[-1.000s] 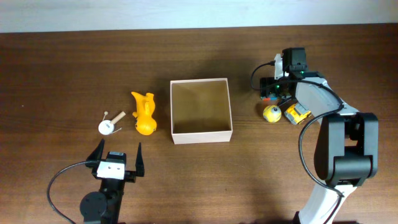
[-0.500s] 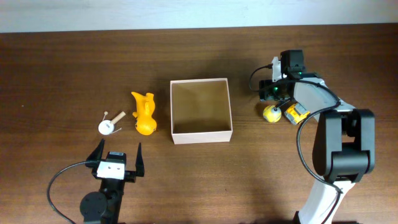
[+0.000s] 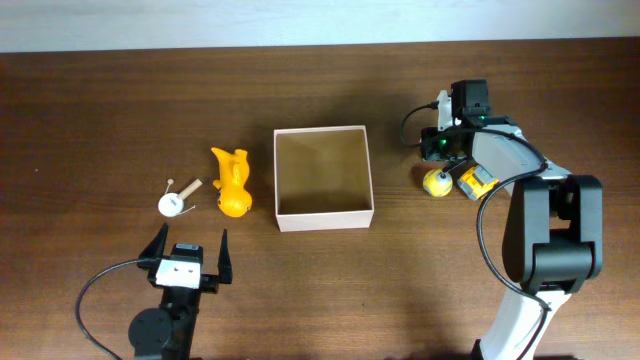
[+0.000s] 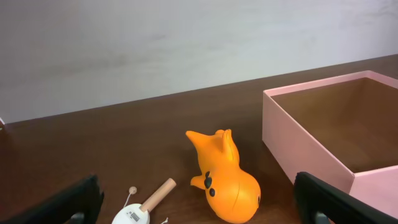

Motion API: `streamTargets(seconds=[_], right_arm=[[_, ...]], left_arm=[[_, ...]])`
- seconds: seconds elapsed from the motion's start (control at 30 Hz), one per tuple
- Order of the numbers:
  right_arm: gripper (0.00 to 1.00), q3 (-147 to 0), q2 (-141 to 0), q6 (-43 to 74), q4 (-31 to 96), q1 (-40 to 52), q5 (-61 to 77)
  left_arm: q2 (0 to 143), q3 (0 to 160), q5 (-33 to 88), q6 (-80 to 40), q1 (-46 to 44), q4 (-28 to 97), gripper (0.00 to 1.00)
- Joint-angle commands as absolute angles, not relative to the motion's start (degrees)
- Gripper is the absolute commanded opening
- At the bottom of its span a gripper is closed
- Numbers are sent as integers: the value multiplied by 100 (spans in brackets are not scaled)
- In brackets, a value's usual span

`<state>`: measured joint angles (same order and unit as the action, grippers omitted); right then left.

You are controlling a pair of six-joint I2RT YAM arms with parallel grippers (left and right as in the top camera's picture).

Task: Pack container
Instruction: 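Close the right gripper on the Rubik's cube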

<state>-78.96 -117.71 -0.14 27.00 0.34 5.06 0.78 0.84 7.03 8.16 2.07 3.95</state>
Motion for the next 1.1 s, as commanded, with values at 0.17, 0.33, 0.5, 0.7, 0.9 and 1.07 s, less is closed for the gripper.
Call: streamTargets(seconds=[0.17, 0.33, 0.5, 0.7, 0.9, 1.07], right_arm=[[54, -8195, -11806, 32, 2895, 36, 567], [53, -8919, -11769, 45, 3614, 36, 585], [50, -9483, -11769, 40, 4132, 36, 582], [76, -9389, -11775, -233, 4086, 36, 580], [79, -9279, -11937, -582, 4007, 36, 556], [78, -9279, -12289, -617, 4016, 36, 582]], left_arm=[[30, 54, 663, 910, 224, 412, 99], [30, 54, 663, 910, 226, 412, 99], [30, 54, 663, 910, 226, 412, 99], [30, 54, 663, 910, 224, 412, 99], [30, 54, 663, 910, 226, 412, 99], [30, 54, 663, 910, 224, 412, 99]])
